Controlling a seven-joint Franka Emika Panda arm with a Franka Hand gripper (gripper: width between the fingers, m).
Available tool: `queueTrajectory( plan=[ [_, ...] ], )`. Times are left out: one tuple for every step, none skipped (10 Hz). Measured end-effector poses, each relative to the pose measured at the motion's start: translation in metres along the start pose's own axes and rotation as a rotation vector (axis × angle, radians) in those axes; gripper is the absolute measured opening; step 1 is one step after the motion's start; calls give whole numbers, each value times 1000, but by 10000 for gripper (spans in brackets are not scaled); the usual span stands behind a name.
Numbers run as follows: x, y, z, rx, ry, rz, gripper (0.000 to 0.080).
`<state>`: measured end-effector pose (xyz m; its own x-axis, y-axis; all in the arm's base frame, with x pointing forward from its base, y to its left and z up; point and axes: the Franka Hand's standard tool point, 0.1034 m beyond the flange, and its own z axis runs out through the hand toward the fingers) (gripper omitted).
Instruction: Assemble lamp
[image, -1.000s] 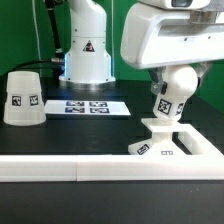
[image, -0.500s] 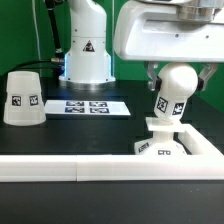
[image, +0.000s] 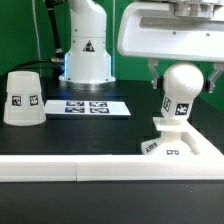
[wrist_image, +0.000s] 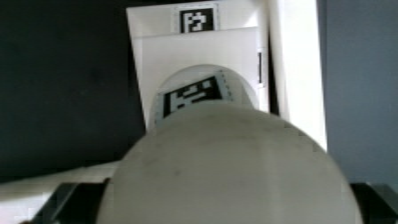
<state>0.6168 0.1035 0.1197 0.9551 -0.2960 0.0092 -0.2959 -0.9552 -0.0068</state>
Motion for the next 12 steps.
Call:
queueTrajectory(
  plan=[
    [0,0,0,2,0,54,579],
    [0,0,0,2,-1,84,579],
    [1,1,0,2,0,155,579],
    [1,1,0,2,0,183,579],
    [1,2,0,10,15,293,579],
    [0,4,-1,20,34,371,579],
    [-2,3,-1,29,44,423,579],
    [-3,3,-1,35,46,530,579],
    [-4,1,-1,41,47,599,579],
    [-5,-2,-1,54,35,657,579],
    [-6,-3,-1,68,16,721,579],
    [-6,-3,-1,76,1,762,579]
  ],
)
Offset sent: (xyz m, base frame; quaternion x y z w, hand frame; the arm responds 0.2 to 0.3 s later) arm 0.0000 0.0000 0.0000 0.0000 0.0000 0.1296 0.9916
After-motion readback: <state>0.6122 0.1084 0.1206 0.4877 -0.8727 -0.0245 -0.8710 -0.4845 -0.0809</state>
